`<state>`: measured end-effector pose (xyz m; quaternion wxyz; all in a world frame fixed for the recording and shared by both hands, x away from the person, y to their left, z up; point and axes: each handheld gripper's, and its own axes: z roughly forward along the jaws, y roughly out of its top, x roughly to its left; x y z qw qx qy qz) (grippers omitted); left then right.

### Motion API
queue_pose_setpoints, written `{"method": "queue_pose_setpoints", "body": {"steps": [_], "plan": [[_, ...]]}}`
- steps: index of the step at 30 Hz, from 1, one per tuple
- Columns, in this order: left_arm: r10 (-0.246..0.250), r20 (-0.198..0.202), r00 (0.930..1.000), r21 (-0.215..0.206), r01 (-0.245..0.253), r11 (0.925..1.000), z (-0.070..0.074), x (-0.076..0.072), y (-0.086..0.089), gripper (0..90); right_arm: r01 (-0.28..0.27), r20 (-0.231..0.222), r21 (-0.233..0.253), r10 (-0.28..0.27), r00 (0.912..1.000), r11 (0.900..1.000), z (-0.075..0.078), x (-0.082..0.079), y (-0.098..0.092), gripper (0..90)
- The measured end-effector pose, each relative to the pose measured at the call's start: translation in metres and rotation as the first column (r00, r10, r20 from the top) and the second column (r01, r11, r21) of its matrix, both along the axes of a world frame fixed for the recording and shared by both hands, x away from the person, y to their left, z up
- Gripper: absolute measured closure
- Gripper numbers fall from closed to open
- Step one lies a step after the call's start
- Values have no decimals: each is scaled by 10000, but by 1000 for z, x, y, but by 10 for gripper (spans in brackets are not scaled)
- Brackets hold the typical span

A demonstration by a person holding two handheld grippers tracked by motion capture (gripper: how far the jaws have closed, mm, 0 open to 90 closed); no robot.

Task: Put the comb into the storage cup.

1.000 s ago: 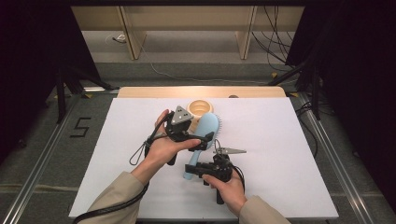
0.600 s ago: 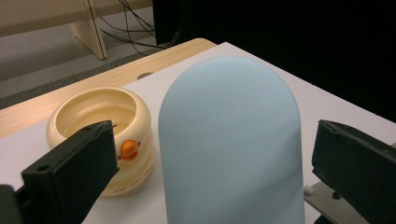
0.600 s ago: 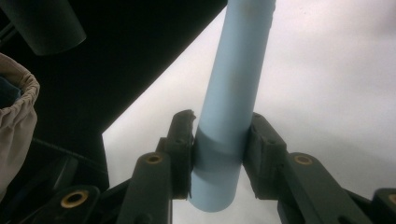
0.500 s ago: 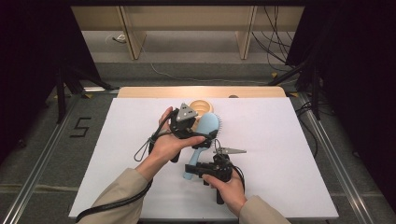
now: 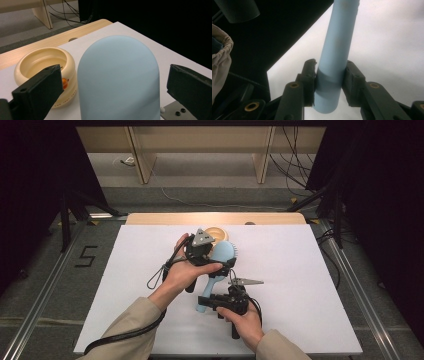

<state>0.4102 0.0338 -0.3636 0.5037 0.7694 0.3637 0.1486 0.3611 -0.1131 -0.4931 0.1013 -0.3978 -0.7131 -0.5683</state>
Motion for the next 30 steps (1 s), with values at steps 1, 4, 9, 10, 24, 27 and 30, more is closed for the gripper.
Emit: {"method": "queue_pose_setpoints", "body": {"steps": [1, 4, 9, 10, 24, 27, 30], "plan": [[-10, -23, 10000, 9, 10, 10000, 0, 0, -1, 0, -3, -1, 4, 3, 10000, 10000, 0, 0, 0, 663], [-54, -109, 9999, 15, 54, 10000, -1, 3, -2, 0, -4, 31, 4, 4, 10000, 10000, 0, 0, 0, 663], [-45, -286, 9996, -11, 45, 10000, -4, 7, -4, 4, -9, 46, 15, 9, 10000, 10000, 0, 0, 0, 663], [-66, -291, 9996, 11, 67, 10000, -4, 8, -5, 7, -13, 55, 16, 13, 10000, 10000, 0, 0, 0, 663], [-149, -495, 9987, 96, 154, 9998, -3, 10, -9, 70, -7, 108, 27, 7, 9999, 10000, 1, 0, 0, 663], [-152, -540, 9984, 128, 159, 9998, -3, 11, -8, 84, -25, 117, 10, 25, 9999, 10000, 1, 0, 0, 663], [-97, -586, 9982, 154, 106, 9998, -4, 11, -8, 99, -29, 126, 0, 29, 9999, 10000, 1, 0, 0, 663]]}}
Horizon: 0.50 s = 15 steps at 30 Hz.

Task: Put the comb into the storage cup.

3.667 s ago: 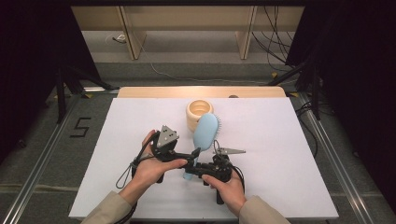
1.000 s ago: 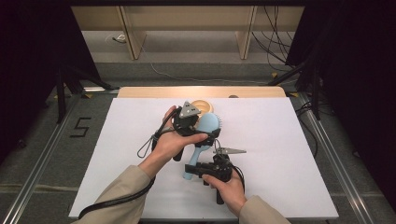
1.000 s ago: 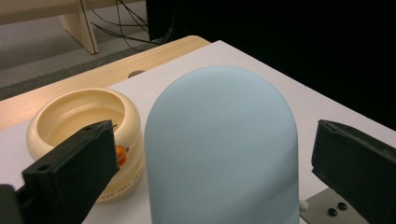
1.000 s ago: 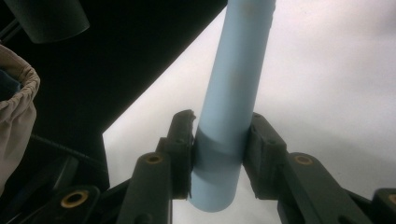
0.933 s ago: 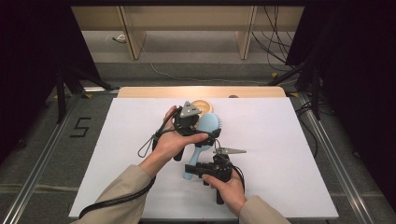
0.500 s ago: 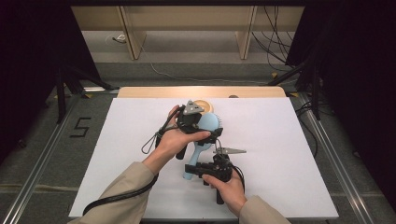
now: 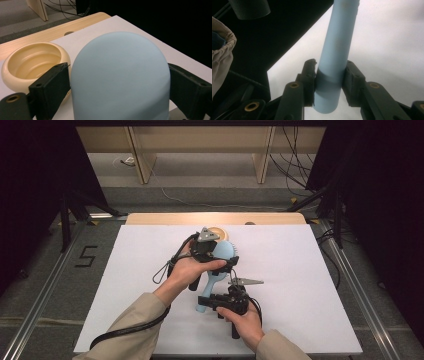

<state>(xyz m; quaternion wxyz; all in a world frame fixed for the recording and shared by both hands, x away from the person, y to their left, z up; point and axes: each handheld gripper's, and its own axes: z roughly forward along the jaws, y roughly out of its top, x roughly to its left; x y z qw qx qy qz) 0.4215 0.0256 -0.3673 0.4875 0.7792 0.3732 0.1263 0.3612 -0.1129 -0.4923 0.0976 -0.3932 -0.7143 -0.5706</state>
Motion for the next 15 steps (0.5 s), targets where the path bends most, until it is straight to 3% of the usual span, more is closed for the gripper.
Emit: {"method": "queue_pose_setpoints", "body": {"steps": [15], "plan": [[49, -137, 9999, -22, -49, 10000, -2, 0, 0, 153, 21, -3, 5, -21, 10000, 10000, 0, 0, 0, 663]]}}
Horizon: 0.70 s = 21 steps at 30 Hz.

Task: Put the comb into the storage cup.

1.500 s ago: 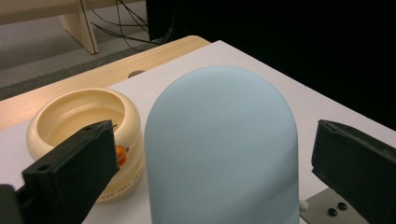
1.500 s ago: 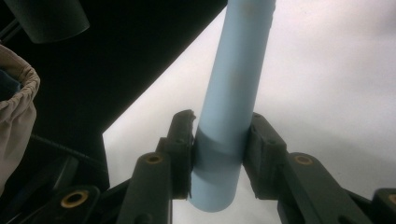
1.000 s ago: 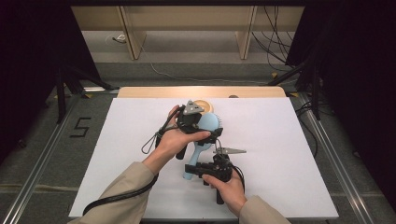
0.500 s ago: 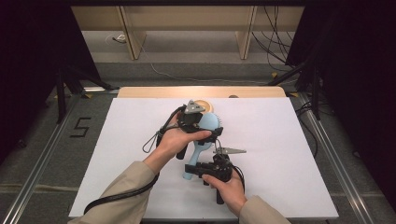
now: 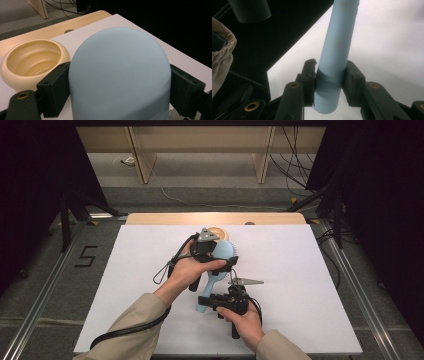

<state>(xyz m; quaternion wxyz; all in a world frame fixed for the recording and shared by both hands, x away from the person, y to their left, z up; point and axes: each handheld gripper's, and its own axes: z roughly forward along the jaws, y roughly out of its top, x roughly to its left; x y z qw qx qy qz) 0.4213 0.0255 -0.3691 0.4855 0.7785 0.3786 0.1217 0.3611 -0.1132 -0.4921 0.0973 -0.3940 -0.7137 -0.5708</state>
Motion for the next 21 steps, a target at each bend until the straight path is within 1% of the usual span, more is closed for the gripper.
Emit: {"method": "queue_pose_setpoints", "body": {"steps": [5, 11, 16, 21], "plan": [[-8, -89, 10000, 38, 9, 10000, -1, 0, 0, 180, -7, 3, -19, 7, 10000, 10000, 0, 0, 0, 663], [30, -120, 9999, -31, -31, 10000, -1, -1, 1, 188, -15, -3, -64, 15, 10000, 10000, -1, 0, 0, 663], [114, -66, 9999, -168, -115, 9998, -1, -3, 2, 191, -7, 49, -95, 7, 10000, 10000, -1, 0, 1, 663], [158, -19, 9999, -197, -158, 9997, 0, -4, 3, 192, -6, 92, -132, 7, 10000, 9999, 0, 0, 1, 663]]}}
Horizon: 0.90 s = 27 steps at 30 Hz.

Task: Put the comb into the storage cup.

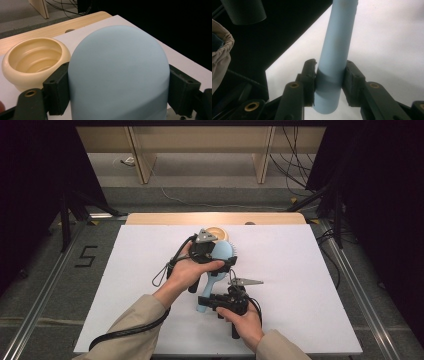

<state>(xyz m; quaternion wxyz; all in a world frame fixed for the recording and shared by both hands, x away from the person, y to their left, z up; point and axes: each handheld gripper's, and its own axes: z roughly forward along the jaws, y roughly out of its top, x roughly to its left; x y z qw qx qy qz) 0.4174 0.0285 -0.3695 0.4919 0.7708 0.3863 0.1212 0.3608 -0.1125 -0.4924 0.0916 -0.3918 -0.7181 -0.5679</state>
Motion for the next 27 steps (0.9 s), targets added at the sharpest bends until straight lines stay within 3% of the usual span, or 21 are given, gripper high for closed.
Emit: {"method": "queue_pose_setpoints", "body": {"steps": [27], "plan": [[-40, 308, 9995, -113, 43, 9999, 2, -5, 4, 195, 110, 310, -110, -107, 9995, 9999, 0, 0, 0, 661]]}}
